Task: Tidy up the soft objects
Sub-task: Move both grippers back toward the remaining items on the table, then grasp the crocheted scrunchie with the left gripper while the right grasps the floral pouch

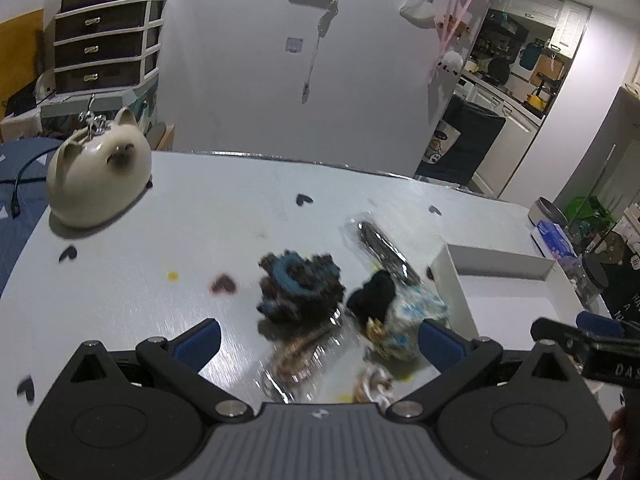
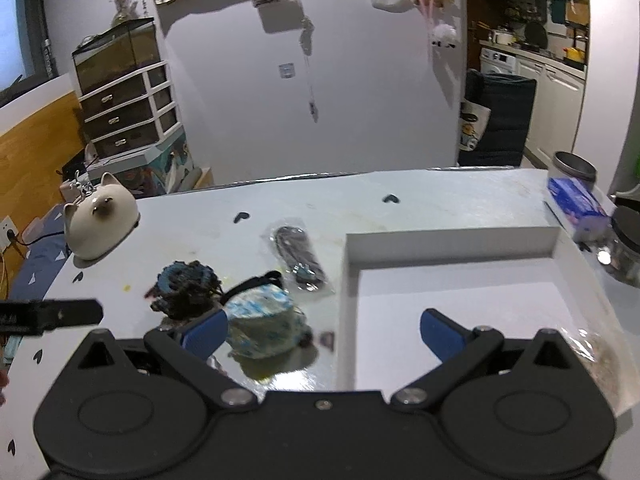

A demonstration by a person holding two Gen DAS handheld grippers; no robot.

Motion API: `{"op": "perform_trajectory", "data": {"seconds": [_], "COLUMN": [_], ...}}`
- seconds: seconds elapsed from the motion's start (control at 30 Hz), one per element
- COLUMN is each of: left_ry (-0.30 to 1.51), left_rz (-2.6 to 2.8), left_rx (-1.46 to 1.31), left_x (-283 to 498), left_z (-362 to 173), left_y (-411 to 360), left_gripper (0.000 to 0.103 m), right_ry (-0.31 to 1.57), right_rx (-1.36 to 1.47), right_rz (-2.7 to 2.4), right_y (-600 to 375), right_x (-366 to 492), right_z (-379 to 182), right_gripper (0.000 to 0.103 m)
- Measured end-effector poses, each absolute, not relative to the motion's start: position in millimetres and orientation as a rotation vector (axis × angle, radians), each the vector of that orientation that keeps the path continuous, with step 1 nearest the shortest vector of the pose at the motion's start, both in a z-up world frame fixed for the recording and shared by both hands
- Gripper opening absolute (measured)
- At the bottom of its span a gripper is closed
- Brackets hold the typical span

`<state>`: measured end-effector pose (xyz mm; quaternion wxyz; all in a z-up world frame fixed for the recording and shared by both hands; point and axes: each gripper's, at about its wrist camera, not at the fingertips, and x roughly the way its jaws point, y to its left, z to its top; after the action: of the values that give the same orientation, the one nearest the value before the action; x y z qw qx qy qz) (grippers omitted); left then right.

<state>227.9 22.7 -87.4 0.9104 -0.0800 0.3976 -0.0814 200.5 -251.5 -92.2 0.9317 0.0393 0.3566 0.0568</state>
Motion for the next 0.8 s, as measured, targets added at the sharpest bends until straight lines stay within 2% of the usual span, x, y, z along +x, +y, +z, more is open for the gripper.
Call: {"op": "perform_trajectory", "data": {"seconds": [0.73,0.8], "left_ry": [0.913,0.925], "left_rz": [-0.284,-0.287], "left_rx": [-0.205,-0.208], "left_x": [336,343], "left_z": [-153,-158], "left_y": [25,25], "left_gripper": [0.102,0.100], "right_ry": [0.836,0.850], "right_rx": [-0.046,-0.049], "right_rz": [0.176,0.190], "right_y": [-191,-188], "right_x": [264,270], "right_z": [-121,-124], "right_gripper": [0.103,0.098]}}
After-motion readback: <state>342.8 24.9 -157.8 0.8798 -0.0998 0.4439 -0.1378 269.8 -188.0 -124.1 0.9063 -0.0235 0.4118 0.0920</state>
